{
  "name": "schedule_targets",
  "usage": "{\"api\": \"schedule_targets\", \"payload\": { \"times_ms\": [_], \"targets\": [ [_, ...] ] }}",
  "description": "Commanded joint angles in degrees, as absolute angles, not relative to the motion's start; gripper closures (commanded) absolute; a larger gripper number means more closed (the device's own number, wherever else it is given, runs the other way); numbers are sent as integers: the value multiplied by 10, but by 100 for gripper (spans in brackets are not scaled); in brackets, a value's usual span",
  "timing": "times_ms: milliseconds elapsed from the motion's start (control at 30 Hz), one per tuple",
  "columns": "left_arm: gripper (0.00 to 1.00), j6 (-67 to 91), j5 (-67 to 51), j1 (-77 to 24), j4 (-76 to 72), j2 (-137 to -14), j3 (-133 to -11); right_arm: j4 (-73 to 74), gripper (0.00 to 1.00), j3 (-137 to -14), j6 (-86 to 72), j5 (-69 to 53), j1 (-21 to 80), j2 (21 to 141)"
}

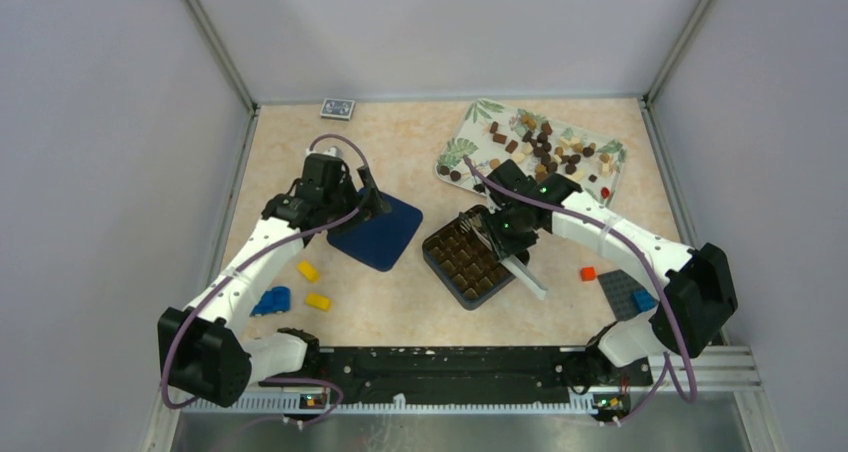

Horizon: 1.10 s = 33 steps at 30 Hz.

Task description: Pack the chocolate

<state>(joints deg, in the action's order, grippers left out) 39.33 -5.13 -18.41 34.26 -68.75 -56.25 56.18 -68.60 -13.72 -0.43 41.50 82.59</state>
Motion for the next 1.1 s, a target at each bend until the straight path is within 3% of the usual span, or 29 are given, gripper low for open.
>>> {"api": "schedule_targets", "payload": {
  "times_ms": [0, 767, 1067],
  "targets": [
    [1, 396, -53, -180, 322, -674, -555, 553, 64, -695, -144, 14, 420, 826],
    [1, 390, -46, -179, 356, -634, -572, 547, 64, -803, -144, 8, 405, 806],
    [1, 392, -50, -178, 375, -635, -579, 542, 64, -911, -92, 29, 346, 929]
  ]
}}
